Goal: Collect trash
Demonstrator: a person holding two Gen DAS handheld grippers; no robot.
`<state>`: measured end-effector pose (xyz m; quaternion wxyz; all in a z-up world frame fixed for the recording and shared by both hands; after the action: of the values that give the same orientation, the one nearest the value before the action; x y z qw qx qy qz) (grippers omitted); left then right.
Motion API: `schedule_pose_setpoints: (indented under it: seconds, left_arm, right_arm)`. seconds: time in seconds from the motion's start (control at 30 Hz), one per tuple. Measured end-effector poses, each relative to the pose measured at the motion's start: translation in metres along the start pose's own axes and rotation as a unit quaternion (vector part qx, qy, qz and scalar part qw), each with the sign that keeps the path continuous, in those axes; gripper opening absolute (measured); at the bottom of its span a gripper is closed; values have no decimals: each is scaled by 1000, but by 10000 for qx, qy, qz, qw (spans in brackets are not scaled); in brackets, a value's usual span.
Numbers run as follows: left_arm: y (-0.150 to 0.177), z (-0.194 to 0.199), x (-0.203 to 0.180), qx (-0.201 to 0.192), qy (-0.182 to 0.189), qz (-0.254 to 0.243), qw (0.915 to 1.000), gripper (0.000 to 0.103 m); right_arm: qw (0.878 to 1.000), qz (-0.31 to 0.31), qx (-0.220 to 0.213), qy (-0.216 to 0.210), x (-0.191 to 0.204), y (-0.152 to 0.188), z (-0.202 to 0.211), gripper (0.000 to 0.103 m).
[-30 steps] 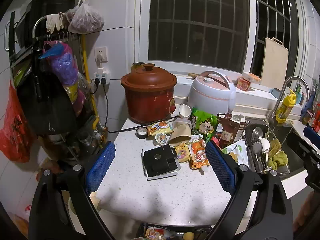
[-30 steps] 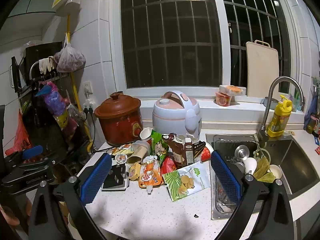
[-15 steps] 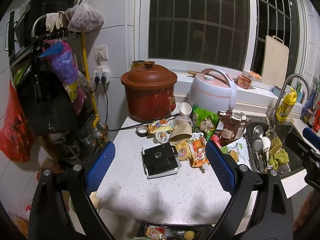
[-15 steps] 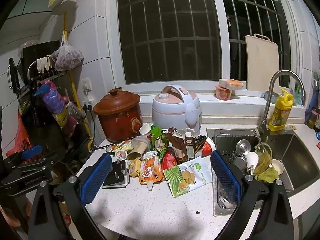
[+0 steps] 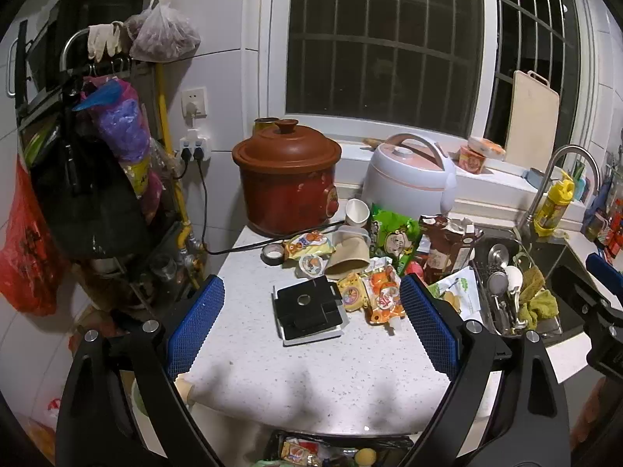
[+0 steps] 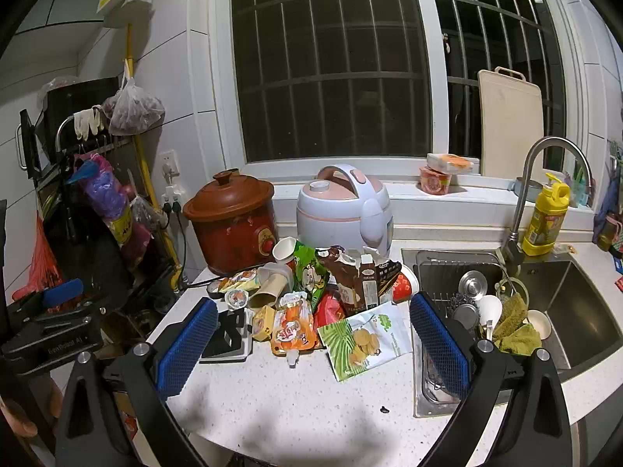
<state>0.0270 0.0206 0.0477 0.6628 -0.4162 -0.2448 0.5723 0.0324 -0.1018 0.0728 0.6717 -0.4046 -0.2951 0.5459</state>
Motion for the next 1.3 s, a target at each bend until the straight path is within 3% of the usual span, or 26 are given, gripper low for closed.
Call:
schedule_pose_setpoints:
  seconds: [1.3]
  left_arm:
    - [-11, 7, 1, -109, -85, 26, 9999, 92]
  right_arm:
    - [9999, 84, 32, -82, 4, 4, -2, 98]
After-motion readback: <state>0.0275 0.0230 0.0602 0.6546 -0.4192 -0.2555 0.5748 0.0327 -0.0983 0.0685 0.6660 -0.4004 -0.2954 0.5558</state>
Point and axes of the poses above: each gripper's, at about its wrist camera, not at the fingertips, and z roughly against the way its jaws point, x to its left, y to its underside, the point moved 8 cm from there along -z, roughly the way its jaws point, and after that the axes turned 13 degrees about y, right-handed, at the moved point
